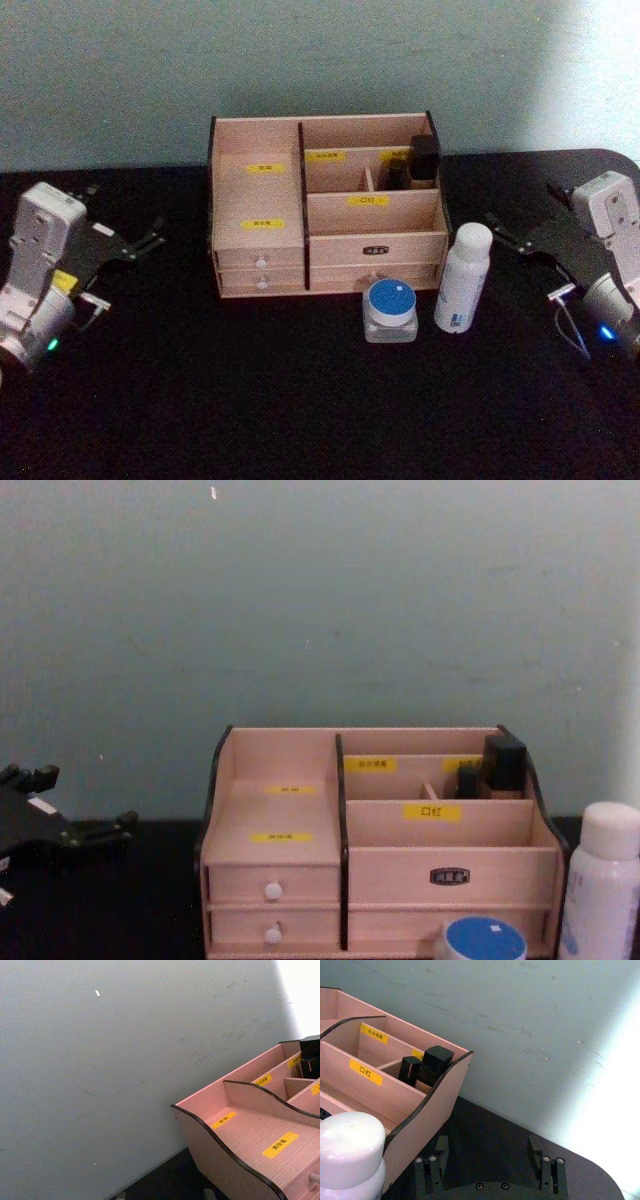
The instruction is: Pick up the facial cleanser and watermelon frost from the table and place them into the tiered storage box.
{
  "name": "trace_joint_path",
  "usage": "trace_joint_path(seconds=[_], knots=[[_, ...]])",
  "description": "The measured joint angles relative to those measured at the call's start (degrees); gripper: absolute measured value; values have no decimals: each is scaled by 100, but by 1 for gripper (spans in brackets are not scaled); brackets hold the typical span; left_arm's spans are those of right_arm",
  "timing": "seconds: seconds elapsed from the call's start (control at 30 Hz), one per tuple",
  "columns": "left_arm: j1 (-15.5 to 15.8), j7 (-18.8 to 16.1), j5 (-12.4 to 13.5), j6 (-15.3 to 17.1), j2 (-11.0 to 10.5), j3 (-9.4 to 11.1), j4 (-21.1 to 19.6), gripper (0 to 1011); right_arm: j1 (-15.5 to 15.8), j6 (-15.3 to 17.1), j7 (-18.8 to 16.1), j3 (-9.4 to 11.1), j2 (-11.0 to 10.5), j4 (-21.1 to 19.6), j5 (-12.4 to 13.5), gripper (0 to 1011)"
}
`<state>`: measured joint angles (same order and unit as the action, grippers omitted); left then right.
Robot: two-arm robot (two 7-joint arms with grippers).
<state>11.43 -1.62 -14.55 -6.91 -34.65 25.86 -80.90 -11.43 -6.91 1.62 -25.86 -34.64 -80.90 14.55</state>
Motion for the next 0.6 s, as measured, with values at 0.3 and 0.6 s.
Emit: trace_joint_path(seconds=[0.3, 0.6], knots=[[0, 0, 0, 0, 0, 0, 0, 1001, 0, 0, 0, 0, 0, 0, 0, 1003], [0, 0, 0, 0, 0, 0, 0, 1001, 0, 0, 0, 0, 0, 0, 0, 1002]])
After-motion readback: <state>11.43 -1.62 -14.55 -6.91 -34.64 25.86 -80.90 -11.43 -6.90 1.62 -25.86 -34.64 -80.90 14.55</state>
